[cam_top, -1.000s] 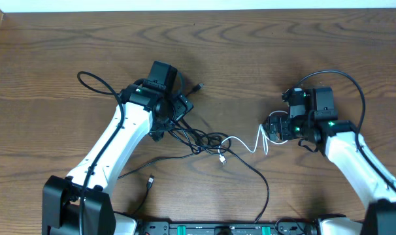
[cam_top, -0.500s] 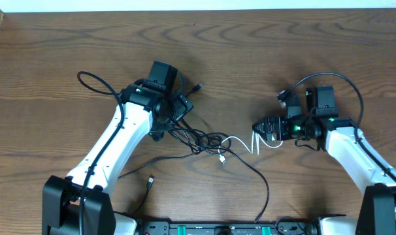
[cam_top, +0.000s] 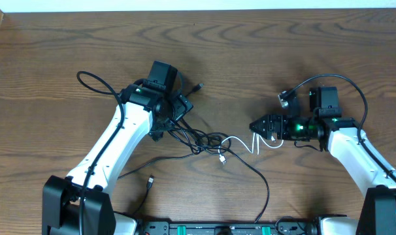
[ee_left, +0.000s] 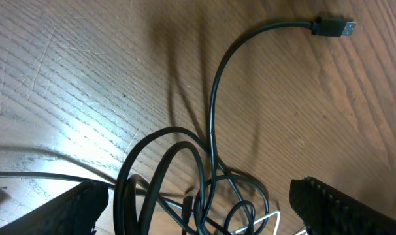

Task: Untangle cables

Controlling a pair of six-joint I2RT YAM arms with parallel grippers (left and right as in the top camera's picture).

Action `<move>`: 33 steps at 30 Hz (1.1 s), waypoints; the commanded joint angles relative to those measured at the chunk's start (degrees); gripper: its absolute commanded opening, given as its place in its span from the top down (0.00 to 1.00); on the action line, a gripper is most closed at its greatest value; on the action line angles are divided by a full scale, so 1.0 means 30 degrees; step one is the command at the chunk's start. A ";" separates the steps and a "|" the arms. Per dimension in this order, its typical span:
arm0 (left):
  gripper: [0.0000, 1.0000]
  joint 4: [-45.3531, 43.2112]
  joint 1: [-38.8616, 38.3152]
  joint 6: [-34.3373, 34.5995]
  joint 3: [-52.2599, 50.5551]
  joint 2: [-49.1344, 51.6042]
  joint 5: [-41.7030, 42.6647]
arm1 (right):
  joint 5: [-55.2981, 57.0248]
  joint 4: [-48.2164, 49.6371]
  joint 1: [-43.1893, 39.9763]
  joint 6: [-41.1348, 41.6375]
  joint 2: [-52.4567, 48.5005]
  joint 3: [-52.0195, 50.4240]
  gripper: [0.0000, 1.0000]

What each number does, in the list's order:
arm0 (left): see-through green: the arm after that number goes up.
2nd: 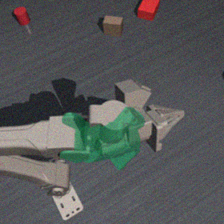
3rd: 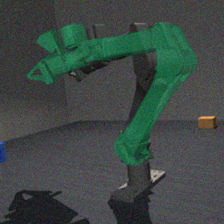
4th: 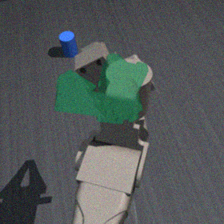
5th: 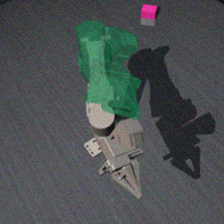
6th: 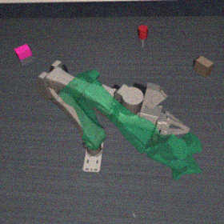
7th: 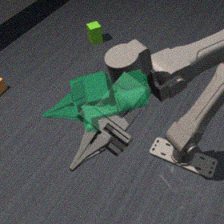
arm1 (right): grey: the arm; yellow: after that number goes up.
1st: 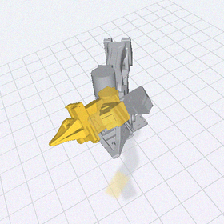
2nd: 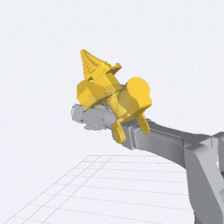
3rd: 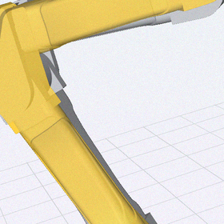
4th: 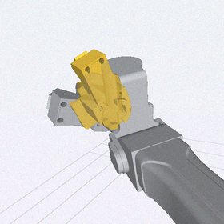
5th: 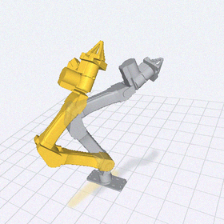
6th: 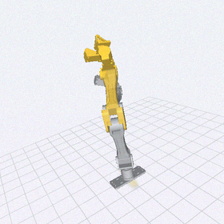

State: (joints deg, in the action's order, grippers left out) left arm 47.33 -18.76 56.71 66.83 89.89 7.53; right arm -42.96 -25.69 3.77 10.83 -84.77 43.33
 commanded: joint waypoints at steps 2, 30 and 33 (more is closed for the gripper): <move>0.06 0.0051 0.0087 -0.0255 0.0255 -0.0386 -0.0335 | 0.2572 -0.0138 0.1239 0.2215 0.0335 0.0306 0.01; 0.06 0.0058 0.0087 -0.0255 0.0255 -0.0386 -0.0831 | 1.0287 -0.1005 0.5581 0.6025 0.2594 0.0306 0.27; 0.06 0.0066 0.0087 -0.0255 0.0255 -0.0386 -0.0823 | 1.0273 -0.0874 0.6069 0.6470 0.2594 0.0306 0.18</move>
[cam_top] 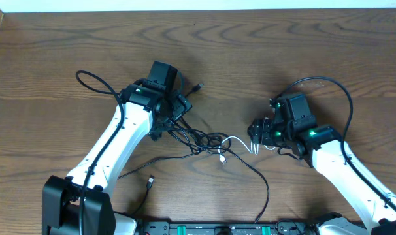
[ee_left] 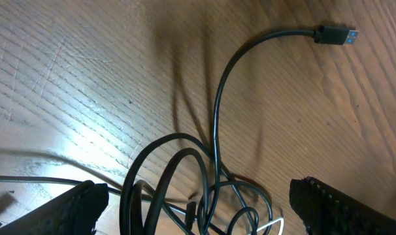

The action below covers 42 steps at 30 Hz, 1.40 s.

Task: Untangle cables

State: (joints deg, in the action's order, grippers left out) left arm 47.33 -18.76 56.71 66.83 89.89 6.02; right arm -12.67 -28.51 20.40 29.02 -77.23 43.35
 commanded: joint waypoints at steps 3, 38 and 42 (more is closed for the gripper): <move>0.05 0.0066 0.0087 -0.0255 0.0255 -0.0386 -0.0321 | 0.0255 0.0503 0.1253 0.0780 0.0080 0.0299 0.16; 0.05 0.0634 0.0087 -0.0255 0.0255 -0.0386 -0.0321 | 0.2994 -0.2397 0.1574 -0.4983 -0.0466 0.7155 0.99; 0.05 0.0634 0.0087 -0.0255 0.0255 -0.0386 -0.0321 | 0.2725 -0.1858 -0.0597 -0.5916 -0.0430 0.9209 0.99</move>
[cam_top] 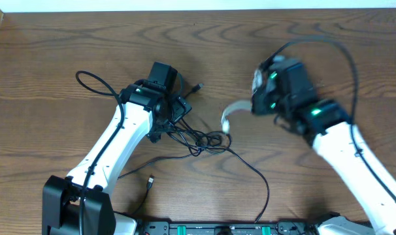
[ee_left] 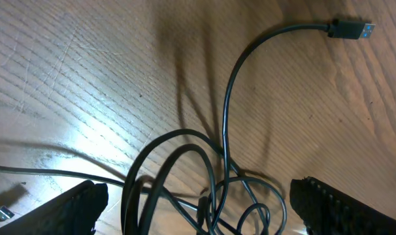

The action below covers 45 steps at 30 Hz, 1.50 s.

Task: Untangle cables

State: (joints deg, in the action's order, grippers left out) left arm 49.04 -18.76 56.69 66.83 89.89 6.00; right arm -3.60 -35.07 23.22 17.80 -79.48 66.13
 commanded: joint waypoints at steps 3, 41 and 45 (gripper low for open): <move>0.05 0.0066 0.0087 -0.0248 0.0255 -0.0386 -0.0313 | -0.3563 0.1814 -0.3985 -0.1800 0.0321 0.2645 0.99; 0.05 0.0066 0.0087 -0.0248 0.0255 -0.0386 -0.0313 | 0.3198 1.3879 -2.4407 -1.6917 -0.9318 0.2630 0.99; 0.05 0.0066 0.0087 -0.0248 0.0255 -0.0386 -0.0313 | 0.2761 1.4061 -2.5638 -1.6524 -1.0098 0.2637 0.99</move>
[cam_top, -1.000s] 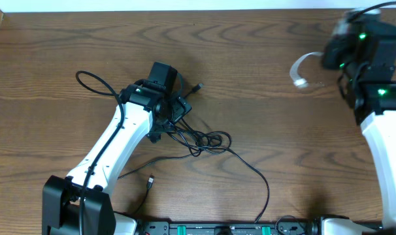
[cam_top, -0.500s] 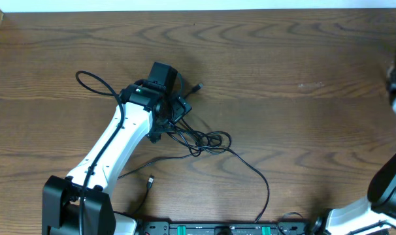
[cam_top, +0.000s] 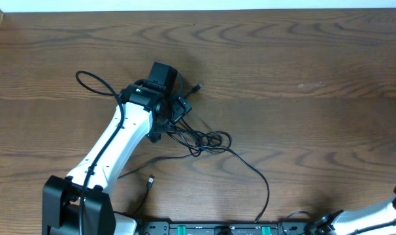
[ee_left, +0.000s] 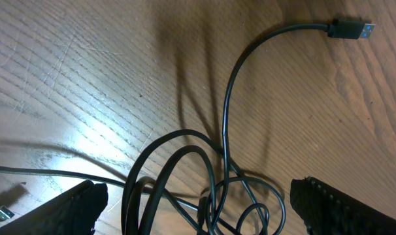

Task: Untangle cables

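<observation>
A tangle of black cables lies at the table's middle, with loops crossing one another. One strand curves away to a USB plug lying free on the wood. My left gripper hangs low over the tangle's left end. It is open, its fingers wide apart with loops between them, not pinched. No white cable shows in either view. Only a piece of my right arm shows at the bottom right corner; its gripper is out of view.
A black cable loop lies left of my left arm. One strand runs from the tangle to the front edge. A loose plug lies near the front left. The arm bases stand along the front edge.
My right arm, which was raised over the table's right half with the white cable hanging from it, has gone down to the bottom right corner. The white cable is out of view. The left gripper has not moved.
My right gripper was low at the right end of a white cable lying beside the black tangle, and stayed there a second later. Then it was high with the white cable lifted away from the tangle. Now both are out of view and only black cables lie there.
</observation>
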Controlling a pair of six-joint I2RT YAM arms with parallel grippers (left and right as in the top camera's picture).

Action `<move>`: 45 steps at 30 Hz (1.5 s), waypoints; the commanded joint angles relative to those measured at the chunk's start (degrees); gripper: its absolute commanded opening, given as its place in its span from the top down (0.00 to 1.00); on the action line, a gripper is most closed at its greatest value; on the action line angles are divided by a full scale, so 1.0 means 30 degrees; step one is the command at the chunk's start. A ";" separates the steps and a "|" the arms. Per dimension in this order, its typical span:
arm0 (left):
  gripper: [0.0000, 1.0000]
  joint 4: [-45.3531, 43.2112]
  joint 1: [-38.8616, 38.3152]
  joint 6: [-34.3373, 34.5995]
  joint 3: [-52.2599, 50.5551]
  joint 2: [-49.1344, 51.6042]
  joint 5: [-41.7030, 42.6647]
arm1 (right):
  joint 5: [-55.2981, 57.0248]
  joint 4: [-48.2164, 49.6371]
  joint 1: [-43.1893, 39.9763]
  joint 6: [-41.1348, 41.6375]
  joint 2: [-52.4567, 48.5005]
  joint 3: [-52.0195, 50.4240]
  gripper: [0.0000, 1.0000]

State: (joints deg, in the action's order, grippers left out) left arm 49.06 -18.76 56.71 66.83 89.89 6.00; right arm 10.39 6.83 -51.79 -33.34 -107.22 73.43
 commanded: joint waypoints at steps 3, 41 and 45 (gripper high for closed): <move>0.05 0.0058 0.0087 -0.0255 0.0255 -0.0386 -0.0313 | -0.2310 0.0124 -0.1078 0.0510 -0.1807 0.0204 0.99; 0.05 0.0058 0.0087 -0.0255 0.0255 -0.0386 -0.0313 | -1.7974 -0.3519 0.3643 1.7442 0.8291 0.0240 0.01; 0.05 0.0051 0.0087 -0.0255 0.0255 -0.0386 -0.0313 | -1.9569 -0.8451 0.6317 1.9380 0.8641 0.0233 0.01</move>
State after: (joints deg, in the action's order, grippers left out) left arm 49.01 -18.76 56.71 66.83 89.89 6.00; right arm -40.62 -9.74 -37.80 16.75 -81.21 74.15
